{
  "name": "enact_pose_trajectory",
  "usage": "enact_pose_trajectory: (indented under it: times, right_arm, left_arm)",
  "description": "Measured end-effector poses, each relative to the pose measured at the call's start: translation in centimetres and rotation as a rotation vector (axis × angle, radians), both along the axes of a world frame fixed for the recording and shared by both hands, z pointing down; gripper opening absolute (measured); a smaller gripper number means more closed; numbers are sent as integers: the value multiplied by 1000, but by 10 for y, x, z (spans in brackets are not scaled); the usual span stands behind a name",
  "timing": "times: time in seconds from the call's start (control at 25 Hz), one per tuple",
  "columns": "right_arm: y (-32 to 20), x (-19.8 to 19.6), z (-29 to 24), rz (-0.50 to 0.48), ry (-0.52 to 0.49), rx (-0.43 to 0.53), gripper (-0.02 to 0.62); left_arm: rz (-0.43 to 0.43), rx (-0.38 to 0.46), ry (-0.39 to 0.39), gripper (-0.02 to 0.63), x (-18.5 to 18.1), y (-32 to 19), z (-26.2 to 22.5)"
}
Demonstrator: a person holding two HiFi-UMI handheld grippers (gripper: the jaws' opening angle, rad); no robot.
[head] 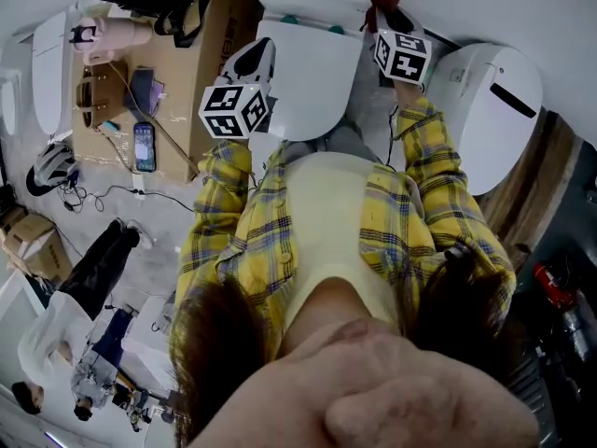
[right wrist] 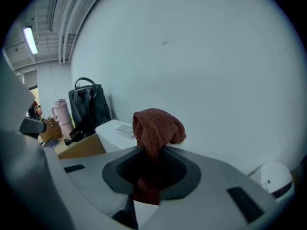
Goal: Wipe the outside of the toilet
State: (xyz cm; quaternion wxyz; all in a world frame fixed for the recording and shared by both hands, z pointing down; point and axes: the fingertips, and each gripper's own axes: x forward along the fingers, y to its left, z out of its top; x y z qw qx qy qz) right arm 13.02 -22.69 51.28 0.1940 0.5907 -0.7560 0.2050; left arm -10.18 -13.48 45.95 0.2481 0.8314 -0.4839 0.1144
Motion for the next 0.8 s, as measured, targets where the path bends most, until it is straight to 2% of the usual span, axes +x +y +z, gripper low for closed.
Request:
enact_pose_trajectory:
  times: [0.16, 0.32, 0.6, 0.8]
  right_arm:
    - [2, -30, -30, -96, 5, 113, 91]
    - [7, -78, -51, -231, -18, 176, 91]
    - [20, -169, -56, -490, -66, 194, 91]
    - [35, -230, -45, -665, -92, 165, 91]
  left_arm:
    - [-32, 5, -2, 8, -9, 0, -1]
    - [-70, 6, -9, 8, -20, 2, -4]
    - [-155, 1, -23, 8, -42, 13, -4]
    - [-222, -10, -31, 8, -63, 26, -3]
